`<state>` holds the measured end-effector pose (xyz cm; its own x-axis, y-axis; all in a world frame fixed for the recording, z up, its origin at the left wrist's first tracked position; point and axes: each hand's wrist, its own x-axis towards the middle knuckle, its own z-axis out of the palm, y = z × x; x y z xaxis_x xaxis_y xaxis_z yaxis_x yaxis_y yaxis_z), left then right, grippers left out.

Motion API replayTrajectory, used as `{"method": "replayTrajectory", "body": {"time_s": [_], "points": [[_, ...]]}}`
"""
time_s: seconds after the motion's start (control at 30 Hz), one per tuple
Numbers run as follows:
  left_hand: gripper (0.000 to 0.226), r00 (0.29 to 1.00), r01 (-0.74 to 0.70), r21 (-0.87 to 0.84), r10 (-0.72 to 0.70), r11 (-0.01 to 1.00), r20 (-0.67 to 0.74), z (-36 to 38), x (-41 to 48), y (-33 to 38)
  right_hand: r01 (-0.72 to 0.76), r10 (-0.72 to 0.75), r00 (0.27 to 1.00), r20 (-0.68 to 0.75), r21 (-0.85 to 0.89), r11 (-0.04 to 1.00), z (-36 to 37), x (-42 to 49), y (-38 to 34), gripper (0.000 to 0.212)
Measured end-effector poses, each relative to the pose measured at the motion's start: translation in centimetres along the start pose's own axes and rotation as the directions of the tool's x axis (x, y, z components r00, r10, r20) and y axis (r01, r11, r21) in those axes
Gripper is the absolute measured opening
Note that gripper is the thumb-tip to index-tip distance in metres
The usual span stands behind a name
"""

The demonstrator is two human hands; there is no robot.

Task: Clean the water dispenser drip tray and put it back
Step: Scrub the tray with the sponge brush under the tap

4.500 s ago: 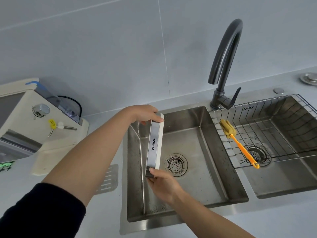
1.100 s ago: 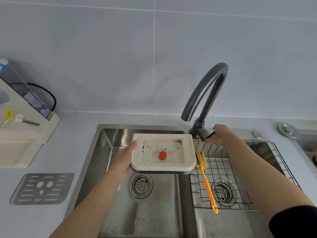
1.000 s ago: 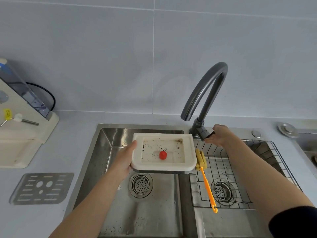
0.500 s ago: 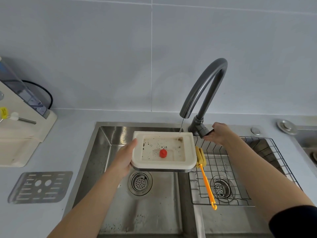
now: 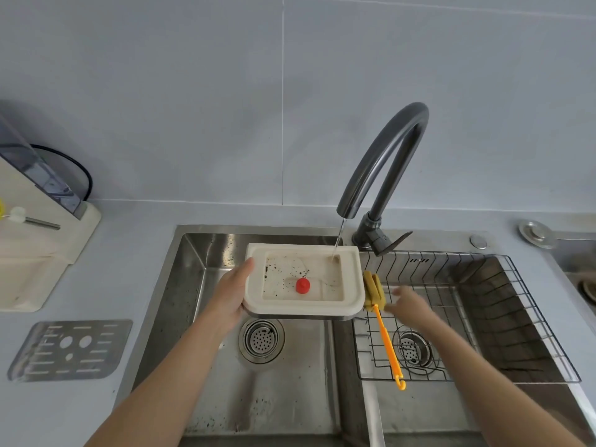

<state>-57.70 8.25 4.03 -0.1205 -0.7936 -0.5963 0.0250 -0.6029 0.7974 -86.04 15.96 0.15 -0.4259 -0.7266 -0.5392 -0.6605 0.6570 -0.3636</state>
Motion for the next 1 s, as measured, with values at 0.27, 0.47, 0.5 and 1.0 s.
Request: {"method": "replayTrajectory", "body": {"time_s": [0.27,0.47,0.5,1.0], "points": [[0.027,0.998,-0.055,-0.013,0.055,0.998,-0.019,-0.6,0.1,-0.1,-0.102,0.12,0.99,0.072,-0.214,0.971,5.6,-3.6,2.8,0.01],[0.035,0.998,-0.054,0.001,0.054,0.999,-0.03,-1.5,0.0,0.0,-0.076,0.074,0.996,-0.042,-0.04,0.996,3.1,-5.5,3.9,0.031],[0.031,0.998,-0.062,0.002,0.062,0.998,-0.026,-1.6,0.0,0.0,-0.039,0.039,0.998,-0.045,-0.004,0.999,2.3,-6.5,4.1,0.032],[0.03,0.99,-0.135,-0.023,0.135,0.991,-0.035,0.0,-0.1,-0.6,0.34,-0.506,0.841,-0.19,-0.541,0.769,-3.3,-15.3,0.7,0.089]]}}
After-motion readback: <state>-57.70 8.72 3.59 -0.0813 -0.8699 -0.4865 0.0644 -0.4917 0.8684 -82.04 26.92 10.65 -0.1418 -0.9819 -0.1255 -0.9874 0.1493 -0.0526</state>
